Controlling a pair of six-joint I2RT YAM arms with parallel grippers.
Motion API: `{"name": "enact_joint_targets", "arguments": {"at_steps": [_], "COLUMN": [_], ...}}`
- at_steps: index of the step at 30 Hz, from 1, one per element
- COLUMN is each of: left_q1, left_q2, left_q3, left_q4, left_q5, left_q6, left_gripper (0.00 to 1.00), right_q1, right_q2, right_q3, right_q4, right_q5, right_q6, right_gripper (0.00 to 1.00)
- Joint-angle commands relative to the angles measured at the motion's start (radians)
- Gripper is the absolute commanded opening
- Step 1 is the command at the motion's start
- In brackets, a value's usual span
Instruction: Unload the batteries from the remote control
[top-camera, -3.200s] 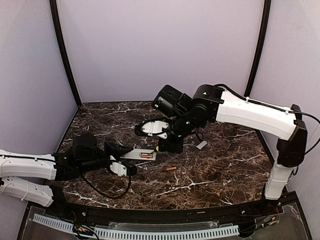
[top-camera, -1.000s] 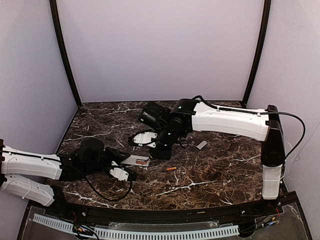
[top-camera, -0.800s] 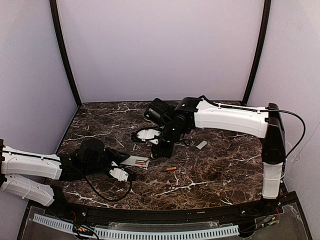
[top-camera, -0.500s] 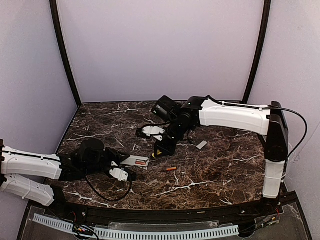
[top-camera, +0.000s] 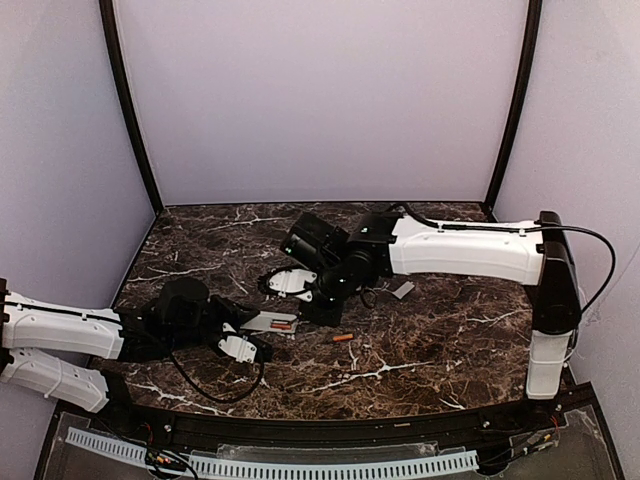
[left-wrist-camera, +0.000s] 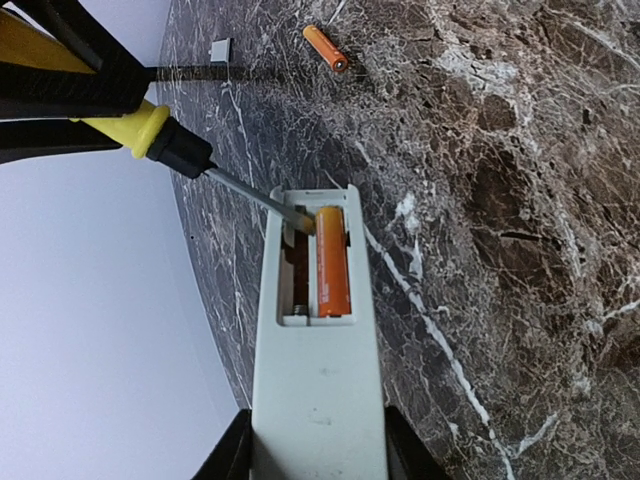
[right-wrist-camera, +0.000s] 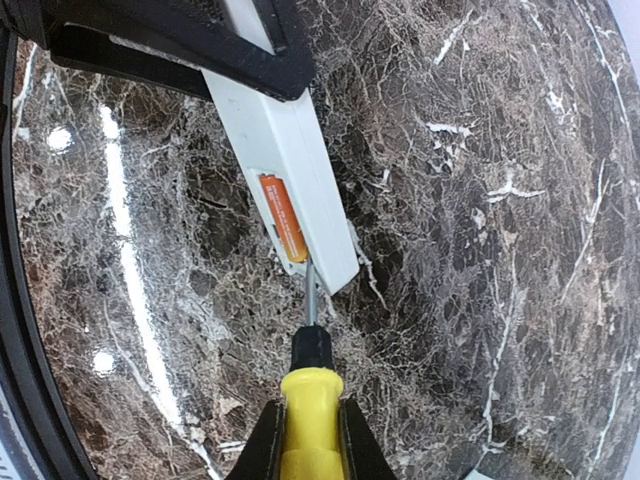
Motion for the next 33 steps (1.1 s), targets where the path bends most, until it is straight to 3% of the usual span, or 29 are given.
{"name": "enact_joint_targets", "arguments": {"at_steps": [1,6,10,19,33], "left_q1": [-0.012,-0.013,-0.013,-0.012,-0.012], "left_q2": [-0.033,-0.038,-0.040,-0.054,-0.060], "left_q3": [0.032,0.033,0.033,0.028,0.028], "left_q4": [0.081,0.076,0.078,0.079,0.077], "left_q5": [0.101,0.101,0.100,0.100,0.099], "left_q6": [-0.023,-0.028,-0.024,-0.025,-0.025], "left_gripper": [0.00,0.00,0.00,0.00,0.00], "right_q1": [0.028,0.033,0.015,-0.077,-0.142], "right_q2": [0.031,0.033,0.014,-0.014,-0.016], "right_q3": [0.009,0.005,-0.011,-0.018,-0.028], "right_q4": [0.081,0.078,0.080,0.076,0.058], "right_q5": [0.193,0.150,0.029,-0.159,-0.253], "right_q6": [-0.050,-0.066,-0.062,0.076,0.214], "right_gripper": [0.00,0.00,0.00,0.00,0.00]}}
